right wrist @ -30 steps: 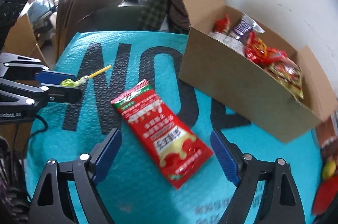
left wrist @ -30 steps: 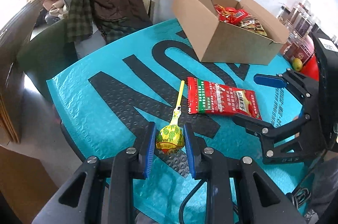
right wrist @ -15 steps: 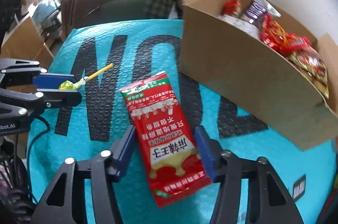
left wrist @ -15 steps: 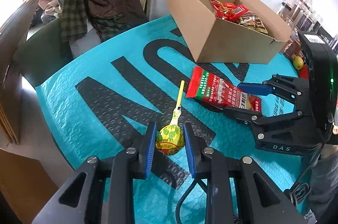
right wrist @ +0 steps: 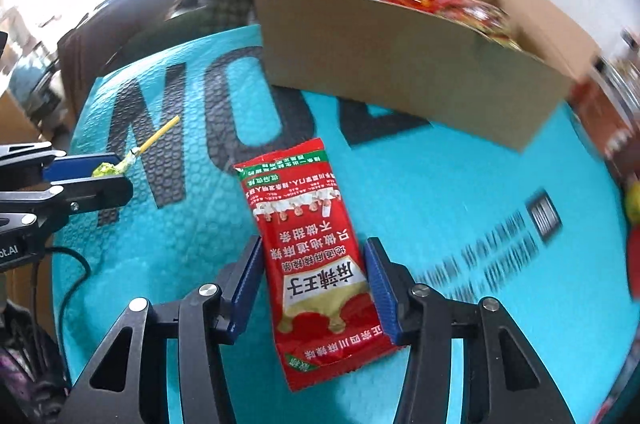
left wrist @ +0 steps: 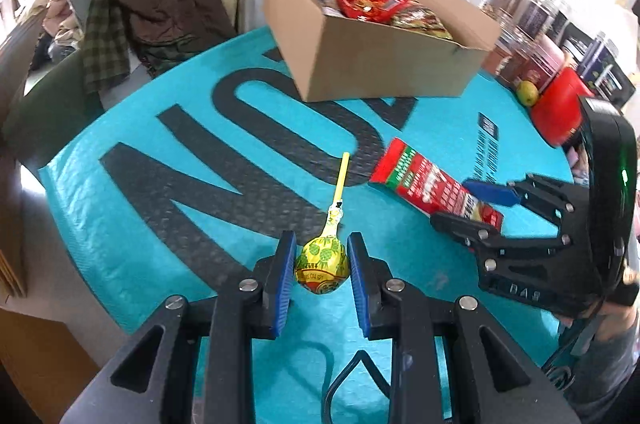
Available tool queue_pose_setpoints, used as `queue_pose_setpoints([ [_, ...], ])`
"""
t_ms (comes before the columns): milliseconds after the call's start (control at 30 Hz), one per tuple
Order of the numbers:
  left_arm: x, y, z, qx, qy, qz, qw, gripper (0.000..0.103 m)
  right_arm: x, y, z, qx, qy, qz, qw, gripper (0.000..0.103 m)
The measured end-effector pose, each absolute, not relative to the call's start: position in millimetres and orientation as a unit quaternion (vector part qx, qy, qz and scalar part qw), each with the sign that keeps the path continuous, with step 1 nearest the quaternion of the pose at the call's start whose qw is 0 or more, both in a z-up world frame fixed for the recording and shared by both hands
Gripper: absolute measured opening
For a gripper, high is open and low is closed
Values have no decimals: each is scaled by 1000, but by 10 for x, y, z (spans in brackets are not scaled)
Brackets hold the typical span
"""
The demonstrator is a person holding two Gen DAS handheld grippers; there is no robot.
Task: Organize snacks
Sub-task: 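Close the right tool on the red-and-green snack packet, then lift the red-and-green packet with the right tool and turn toward the box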
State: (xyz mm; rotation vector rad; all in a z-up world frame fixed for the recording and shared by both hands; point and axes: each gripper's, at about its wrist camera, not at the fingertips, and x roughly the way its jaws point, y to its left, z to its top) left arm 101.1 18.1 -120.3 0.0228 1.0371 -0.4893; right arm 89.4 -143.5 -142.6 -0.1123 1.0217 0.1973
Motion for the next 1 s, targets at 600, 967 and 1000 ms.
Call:
queue_pose_setpoints([
  [600, 872, -168, -1263, 44, 497, -268, 824, 26, 120, -1717, -1388, 0, 496, -36, 868, 52],
  [967, 881, -228, -1297, 52, 506, -267, 818, 26, 176, -1741, -1461, -5, 491, -12, 871, 79],
  [1000, 882, -235, -1300, 53, 507, -268, 818, 26, 167, -1745, -1463, -6, 486, -10, 874, 78],
])
